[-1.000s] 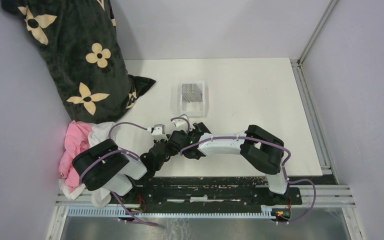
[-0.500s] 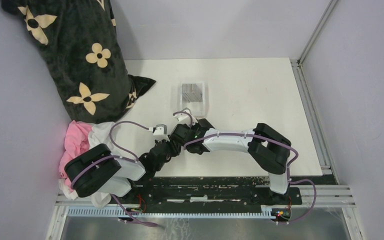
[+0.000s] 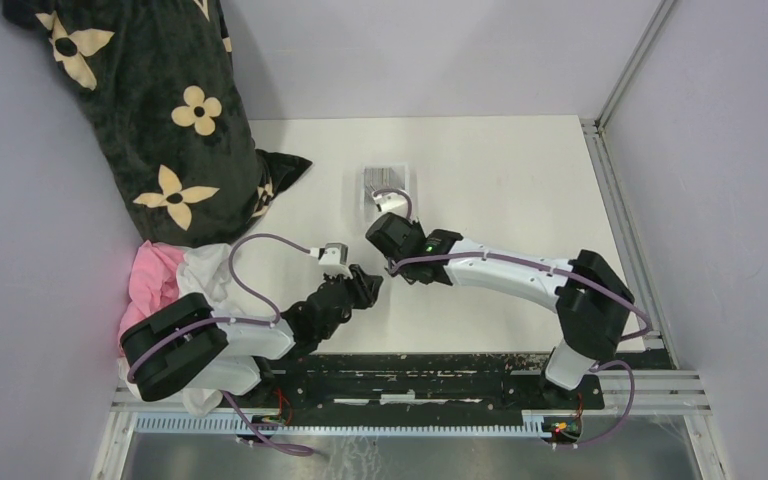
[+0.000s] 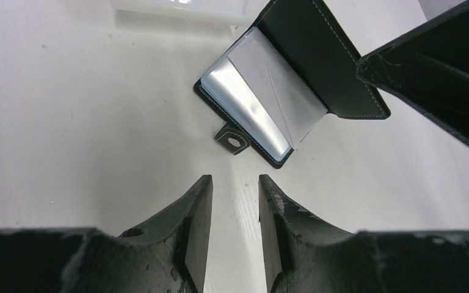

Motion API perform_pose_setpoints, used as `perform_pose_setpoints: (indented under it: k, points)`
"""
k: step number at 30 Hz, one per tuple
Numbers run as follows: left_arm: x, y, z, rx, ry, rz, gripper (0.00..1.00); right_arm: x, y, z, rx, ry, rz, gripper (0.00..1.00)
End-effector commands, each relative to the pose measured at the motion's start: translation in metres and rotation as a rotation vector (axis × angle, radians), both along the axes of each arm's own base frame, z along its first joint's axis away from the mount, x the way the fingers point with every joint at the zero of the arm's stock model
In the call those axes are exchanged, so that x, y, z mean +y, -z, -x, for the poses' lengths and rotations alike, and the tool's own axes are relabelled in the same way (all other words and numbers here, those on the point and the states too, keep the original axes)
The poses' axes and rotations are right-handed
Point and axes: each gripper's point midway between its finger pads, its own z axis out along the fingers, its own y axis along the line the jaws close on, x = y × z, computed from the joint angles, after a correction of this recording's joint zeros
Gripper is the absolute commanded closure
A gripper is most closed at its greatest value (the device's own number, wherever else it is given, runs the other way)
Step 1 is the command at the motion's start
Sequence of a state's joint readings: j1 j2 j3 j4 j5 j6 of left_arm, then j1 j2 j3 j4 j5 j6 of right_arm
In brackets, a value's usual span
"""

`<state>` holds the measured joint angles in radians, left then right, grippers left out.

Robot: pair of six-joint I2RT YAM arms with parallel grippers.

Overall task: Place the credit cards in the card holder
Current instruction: Open the card holder at the center of the board.

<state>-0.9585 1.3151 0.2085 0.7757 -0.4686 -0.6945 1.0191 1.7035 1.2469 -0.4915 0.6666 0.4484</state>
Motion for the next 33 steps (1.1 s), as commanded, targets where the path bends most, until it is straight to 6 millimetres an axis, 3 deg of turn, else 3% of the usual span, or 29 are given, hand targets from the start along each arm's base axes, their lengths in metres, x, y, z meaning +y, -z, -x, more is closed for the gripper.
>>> perform_pose_setpoints:
  k: [1,12,17,25,33]
  points:
    - [-0.006,-0.013,-0.006,-0.037,-0.012,0.01,0.58,0.011,-0.018,0.007,0.06,-0.009,-0.183,0.99]
    - [-0.019,-0.029,-0.007,-0.066,0.008,0.026,0.57,0.024,-0.002,0.022,0.239,0.057,-0.584,0.99]
    - [-0.018,-0.035,-0.007,-0.067,-0.005,0.029,0.56,0.025,-0.014,0.018,0.283,0.098,-0.799,0.99]
    - [-0.029,-0.044,-0.01,-0.073,0.0,0.038,0.56,0.01,-0.041,0.002,0.281,0.142,-0.981,0.99]
    - [-0.053,-0.029,-0.016,-0.049,0.022,0.013,0.55,-0.023,-0.021,-0.013,0.299,0.226,-1.045,0.99]
